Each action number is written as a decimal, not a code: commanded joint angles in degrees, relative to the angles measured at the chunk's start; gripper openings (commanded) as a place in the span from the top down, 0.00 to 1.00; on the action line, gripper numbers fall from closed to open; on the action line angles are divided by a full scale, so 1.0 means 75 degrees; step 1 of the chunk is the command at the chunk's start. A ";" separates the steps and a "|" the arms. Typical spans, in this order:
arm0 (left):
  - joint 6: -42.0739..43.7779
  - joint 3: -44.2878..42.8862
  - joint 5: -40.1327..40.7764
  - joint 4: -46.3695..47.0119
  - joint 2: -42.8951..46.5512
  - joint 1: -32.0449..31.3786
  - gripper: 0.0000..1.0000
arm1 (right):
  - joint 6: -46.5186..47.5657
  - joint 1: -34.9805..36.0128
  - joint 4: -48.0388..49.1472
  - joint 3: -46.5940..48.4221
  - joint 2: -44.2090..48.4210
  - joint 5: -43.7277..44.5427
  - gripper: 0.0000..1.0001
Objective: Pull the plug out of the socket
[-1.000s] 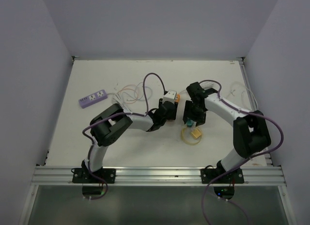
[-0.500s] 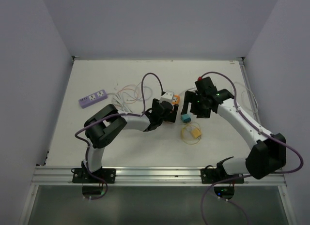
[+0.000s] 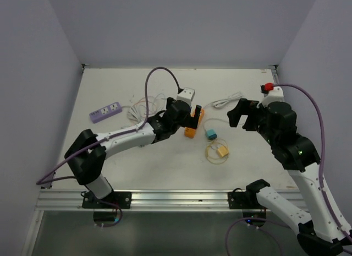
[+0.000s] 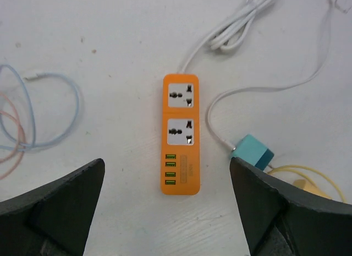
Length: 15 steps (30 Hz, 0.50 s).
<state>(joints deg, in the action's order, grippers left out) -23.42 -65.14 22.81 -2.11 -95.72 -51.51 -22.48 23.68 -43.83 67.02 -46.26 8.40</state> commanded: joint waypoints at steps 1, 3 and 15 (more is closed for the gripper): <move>0.0637 -0.0851 0.0170 -0.1006 0.1136 0.0059 0.00 | 0.0793 0.0006 -0.0272 0.0567 0.0355 0.1209 0.01; 0.0767 -0.1179 0.0240 -0.1706 0.1650 0.0071 0.00 | 0.1121 0.0006 -0.0366 0.0673 0.0647 0.1328 0.01; 0.1564 -0.1708 0.1880 -0.4018 0.6128 0.0059 0.00 | 0.2012 0.0006 -0.0858 0.0849 0.2323 0.2102 0.01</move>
<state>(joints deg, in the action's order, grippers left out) -15.05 -74.91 30.92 -23.14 -54.00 -51.40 -11.22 23.68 -48.49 71.53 -30.13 21.04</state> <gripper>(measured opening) 0.994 0.987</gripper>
